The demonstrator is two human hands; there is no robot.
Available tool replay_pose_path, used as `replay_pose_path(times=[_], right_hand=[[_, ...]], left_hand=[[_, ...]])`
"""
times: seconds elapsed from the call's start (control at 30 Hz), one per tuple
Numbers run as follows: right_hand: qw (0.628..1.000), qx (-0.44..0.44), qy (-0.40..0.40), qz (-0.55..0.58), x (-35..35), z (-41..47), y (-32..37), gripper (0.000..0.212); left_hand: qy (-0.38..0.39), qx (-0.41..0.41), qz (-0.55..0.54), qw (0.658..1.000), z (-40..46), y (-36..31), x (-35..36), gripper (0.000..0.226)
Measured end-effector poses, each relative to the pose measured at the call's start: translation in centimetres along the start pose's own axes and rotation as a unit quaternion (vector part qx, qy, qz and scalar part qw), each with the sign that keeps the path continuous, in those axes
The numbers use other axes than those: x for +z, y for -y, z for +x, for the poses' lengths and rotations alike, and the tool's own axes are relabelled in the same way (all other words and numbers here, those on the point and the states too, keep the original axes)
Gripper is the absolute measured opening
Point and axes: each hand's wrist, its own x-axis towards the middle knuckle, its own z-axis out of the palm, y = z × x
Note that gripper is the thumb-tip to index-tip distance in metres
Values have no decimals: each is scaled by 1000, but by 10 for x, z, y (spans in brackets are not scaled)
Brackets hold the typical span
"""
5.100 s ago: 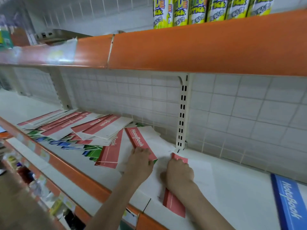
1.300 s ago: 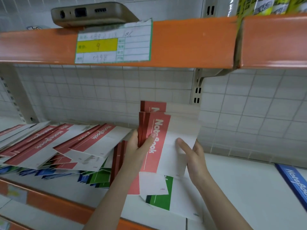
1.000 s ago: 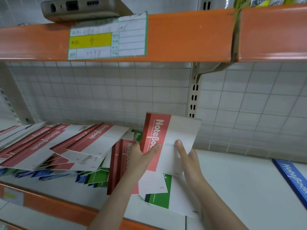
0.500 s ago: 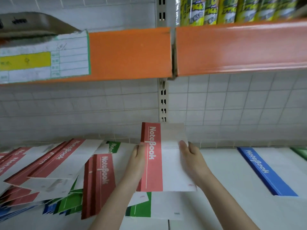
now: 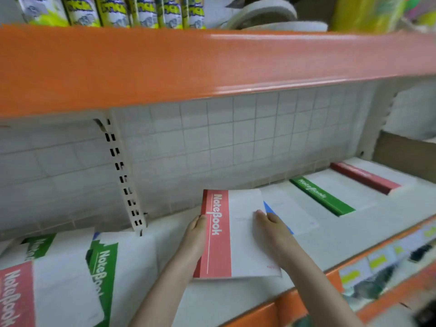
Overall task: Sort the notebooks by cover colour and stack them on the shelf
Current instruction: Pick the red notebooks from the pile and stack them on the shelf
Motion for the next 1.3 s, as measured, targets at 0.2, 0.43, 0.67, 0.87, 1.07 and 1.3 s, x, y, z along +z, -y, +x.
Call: replay_pose_path(times=[0.2,0.43,0.67,0.87,1.07,1.3], right_hand=[[998,1,-60,8,-85,4,-20,26],[988,29,-154,5,-196,-1,-45,16],[966,75,-246,9,-310,-21,-83,19],[941,96,-319,55,-384,-48,-119,16],[917,115,-377,56,-435,-64,-135,26],[928,106,-355,24,-480,-27,-136,28]], left_hand=[[80,-8,-4,997,0,-12,88,34],[147,-14,39,988,-11,-31,208,33],[297,-11,40,954,-52,-45,326,34],[369,1,54,928,-89,-44,412,30],[413,-4,83,907,-112,-49,469,36],[393,32,100,913,-91,-69,513,33]])
